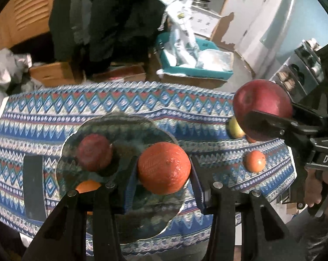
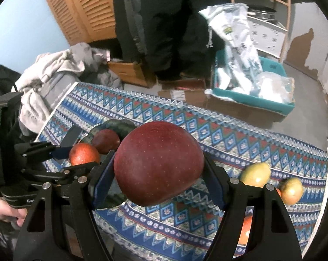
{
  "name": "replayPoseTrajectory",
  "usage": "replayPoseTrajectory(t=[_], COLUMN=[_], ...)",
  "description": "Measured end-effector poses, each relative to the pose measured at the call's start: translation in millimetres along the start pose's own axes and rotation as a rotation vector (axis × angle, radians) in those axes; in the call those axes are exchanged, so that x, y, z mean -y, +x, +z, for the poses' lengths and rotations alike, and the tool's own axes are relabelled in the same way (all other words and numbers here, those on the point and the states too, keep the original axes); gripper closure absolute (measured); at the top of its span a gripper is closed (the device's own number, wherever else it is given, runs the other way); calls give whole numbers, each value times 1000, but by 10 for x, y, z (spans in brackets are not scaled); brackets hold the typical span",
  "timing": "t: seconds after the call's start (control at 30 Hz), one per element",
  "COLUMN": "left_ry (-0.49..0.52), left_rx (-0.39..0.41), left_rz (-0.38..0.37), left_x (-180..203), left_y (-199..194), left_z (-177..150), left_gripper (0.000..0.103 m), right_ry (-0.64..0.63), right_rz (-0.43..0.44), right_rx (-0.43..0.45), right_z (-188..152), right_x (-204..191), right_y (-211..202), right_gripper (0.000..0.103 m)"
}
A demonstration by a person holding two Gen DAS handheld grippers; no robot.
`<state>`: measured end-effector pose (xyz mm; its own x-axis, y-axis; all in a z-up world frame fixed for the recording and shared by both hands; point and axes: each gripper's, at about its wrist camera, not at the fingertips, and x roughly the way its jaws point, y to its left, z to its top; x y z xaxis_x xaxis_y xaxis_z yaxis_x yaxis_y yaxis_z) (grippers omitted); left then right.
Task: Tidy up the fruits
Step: 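Lower the orange into the bowl with the left tool while the right tool lowers and releases the apple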
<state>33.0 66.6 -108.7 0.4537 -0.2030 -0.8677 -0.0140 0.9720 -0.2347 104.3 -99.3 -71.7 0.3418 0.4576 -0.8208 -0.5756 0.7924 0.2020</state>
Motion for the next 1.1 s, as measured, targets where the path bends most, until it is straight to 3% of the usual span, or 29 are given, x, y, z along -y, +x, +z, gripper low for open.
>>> replayPoseTrajectory(t=[0.6, 1.1], left_ry=[-104, -136], left_rx=[-72, -187], left_rz=[40, 26], left_x=[-592, -699], left_y=[305, 687], left_z=[-190, -405], left_gripper=[57, 57], right_ry=[-26, -18], right_rz=[79, 118], right_rx=[-115, -242], right_z=[117, -70], right_x=[-445, -495], right_y=[650, 1208], right_gripper=[27, 27])
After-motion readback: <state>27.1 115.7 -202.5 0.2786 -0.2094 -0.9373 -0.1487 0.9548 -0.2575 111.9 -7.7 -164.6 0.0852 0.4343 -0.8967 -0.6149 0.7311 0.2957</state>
